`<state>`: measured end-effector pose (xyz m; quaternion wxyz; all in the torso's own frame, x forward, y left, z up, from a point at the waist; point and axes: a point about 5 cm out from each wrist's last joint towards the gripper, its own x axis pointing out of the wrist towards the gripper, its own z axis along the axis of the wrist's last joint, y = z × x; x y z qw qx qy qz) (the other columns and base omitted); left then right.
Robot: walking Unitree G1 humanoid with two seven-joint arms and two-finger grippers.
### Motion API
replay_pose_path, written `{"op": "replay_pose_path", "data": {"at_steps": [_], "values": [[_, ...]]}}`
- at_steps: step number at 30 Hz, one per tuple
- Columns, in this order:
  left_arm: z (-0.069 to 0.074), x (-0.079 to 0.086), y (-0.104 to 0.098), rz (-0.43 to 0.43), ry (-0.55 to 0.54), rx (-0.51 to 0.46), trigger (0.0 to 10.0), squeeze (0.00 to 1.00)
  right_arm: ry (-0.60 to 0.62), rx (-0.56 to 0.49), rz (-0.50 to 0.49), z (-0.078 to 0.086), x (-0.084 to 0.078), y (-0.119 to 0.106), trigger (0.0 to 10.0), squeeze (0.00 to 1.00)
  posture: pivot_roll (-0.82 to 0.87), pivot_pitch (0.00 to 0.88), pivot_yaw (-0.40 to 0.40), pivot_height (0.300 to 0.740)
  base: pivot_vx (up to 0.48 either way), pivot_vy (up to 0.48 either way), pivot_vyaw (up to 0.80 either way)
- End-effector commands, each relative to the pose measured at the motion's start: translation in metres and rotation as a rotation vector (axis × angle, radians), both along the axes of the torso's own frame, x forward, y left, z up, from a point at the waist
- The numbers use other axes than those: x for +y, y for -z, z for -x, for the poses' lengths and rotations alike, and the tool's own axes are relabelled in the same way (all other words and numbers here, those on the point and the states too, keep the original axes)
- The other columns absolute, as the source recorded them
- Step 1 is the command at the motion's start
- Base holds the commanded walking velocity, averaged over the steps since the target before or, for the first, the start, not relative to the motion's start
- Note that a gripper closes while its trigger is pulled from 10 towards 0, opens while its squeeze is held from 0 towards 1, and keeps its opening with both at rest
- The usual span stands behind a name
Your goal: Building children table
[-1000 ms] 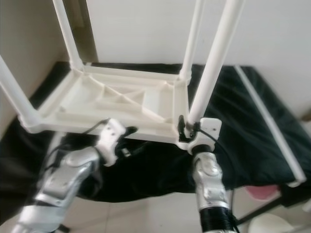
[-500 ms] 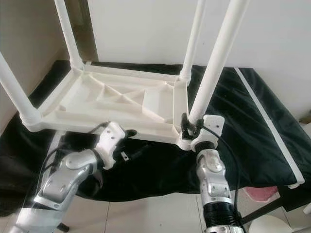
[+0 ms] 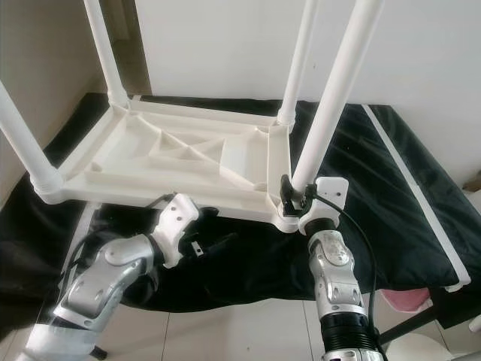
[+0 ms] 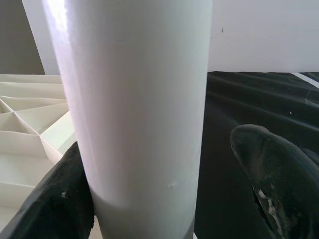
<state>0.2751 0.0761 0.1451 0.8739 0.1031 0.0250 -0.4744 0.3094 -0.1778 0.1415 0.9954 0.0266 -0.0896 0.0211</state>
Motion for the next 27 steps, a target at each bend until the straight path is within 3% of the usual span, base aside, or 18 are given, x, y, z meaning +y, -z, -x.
{"op": "replay_pose_path", "data": {"at_steps": [1, 27], "values": [[0.000, -0.002, 0.002, -0.020, 0.015, 0.001, 10.0, 0.00, 0.005, 0.008, 0.004, 0.002, -0.002, 0.003, 10.0, 0.00, 0.01, 0.007, -0.056, 0.740, 0.000, 0.000, 0.00], [0.005, -0.007, -0.001, -0.041, 0.066, -0.004, 10.0, 0.00, -0.076, -0.022, 0.066, 0.010, -0.015, -0.006, 10.0, 0.00, -0.01, 0.033, -0.034, 0.740, 0.000, 0.000, 0.00]]}}
